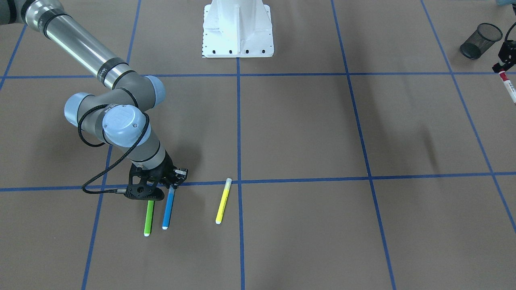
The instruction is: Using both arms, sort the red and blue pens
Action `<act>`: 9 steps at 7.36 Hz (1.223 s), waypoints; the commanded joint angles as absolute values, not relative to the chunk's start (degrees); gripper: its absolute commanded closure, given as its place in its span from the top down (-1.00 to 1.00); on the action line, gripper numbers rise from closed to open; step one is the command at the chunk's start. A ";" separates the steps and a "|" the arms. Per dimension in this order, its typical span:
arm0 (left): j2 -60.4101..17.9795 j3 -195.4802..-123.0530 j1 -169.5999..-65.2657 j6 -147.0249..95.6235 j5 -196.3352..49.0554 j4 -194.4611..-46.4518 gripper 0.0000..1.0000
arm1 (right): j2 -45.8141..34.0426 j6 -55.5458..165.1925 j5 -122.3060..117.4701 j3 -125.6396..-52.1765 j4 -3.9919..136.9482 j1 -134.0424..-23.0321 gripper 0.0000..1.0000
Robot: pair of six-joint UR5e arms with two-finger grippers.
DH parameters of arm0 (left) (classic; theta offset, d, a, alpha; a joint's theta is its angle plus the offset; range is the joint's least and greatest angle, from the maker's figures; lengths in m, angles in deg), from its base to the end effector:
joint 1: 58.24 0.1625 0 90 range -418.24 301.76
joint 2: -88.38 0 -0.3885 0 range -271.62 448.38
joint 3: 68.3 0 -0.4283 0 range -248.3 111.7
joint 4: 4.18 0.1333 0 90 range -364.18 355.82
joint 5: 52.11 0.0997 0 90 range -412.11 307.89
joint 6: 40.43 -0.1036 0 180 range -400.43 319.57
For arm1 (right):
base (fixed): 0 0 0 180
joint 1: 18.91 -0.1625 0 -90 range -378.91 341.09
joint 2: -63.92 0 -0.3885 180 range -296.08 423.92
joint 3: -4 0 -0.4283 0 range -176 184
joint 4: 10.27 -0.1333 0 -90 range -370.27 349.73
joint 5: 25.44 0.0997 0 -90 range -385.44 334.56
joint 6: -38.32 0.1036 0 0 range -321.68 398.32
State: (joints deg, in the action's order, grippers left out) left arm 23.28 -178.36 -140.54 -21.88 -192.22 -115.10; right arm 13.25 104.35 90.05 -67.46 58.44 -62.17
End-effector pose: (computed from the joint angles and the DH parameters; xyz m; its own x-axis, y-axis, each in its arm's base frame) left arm -0.0028 -0.3812 0.5872 0.6165 -0.0218 -0.7871 0.0711 0.9971 0.0280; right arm -0.5096 -0.6014 0.3136 0.6599 0.1174 0.7421 -0.1537 0.9879 -0.0196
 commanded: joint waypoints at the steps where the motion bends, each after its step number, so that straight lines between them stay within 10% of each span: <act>1: 25.79 -178.60 -140.76 -24.06 -194.66 -112.21 -1.00 | 13.47 104.42 90.05 -68.07 58.37 -62.23 -1.00; 9: 25.19 -182.99 -152.68 -64.44 -187.34 -66.37 -1.00 | 6.54 105.38 98.57 -81.76 59.08 -69.00 -1.00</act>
